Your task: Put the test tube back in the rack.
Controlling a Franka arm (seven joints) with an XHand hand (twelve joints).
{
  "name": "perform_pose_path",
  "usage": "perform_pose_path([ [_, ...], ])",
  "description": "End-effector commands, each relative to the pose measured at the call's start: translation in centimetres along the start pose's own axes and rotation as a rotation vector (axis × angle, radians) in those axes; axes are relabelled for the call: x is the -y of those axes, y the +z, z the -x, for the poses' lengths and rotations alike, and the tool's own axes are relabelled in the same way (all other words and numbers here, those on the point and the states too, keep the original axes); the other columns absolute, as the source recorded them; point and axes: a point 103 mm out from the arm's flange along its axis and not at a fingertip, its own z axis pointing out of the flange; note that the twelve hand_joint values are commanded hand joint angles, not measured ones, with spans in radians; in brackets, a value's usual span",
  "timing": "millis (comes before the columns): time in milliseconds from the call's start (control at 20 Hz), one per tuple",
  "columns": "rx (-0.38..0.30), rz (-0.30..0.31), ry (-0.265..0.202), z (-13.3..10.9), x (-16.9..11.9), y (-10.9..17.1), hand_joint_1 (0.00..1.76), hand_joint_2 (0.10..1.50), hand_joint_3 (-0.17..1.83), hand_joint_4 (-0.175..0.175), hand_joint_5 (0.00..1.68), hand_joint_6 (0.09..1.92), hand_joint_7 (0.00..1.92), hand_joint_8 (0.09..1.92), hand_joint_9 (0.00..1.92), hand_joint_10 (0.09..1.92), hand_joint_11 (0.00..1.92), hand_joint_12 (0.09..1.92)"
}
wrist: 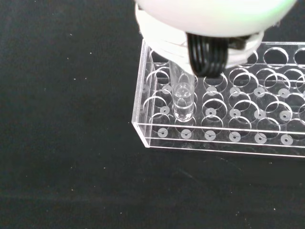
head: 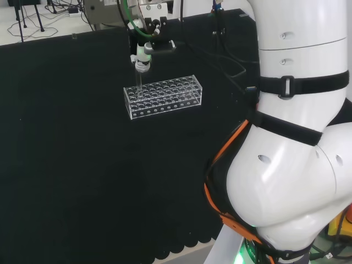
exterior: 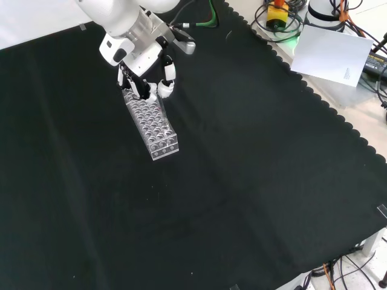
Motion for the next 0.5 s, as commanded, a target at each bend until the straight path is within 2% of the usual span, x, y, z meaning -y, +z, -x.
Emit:
perform_pose_path([
  [50, -0.007, -0.003, 0.003, 0.0, -0.1, 0.3, 1.44, 0.58, 0.72, -0.175, 1.32, 0.56, 1.42, 0.72, 1.39, 0.26, 0.69, 1.24],
  [500, -0.018, -0.015, 0.005, 0.2, -0.4, 1.4, 1.44, 0.57, 0.72, -0.175, 1.32, 0.56, 1.42, 0.72, 1.39, 0.26, 0.69, 1.24],
])
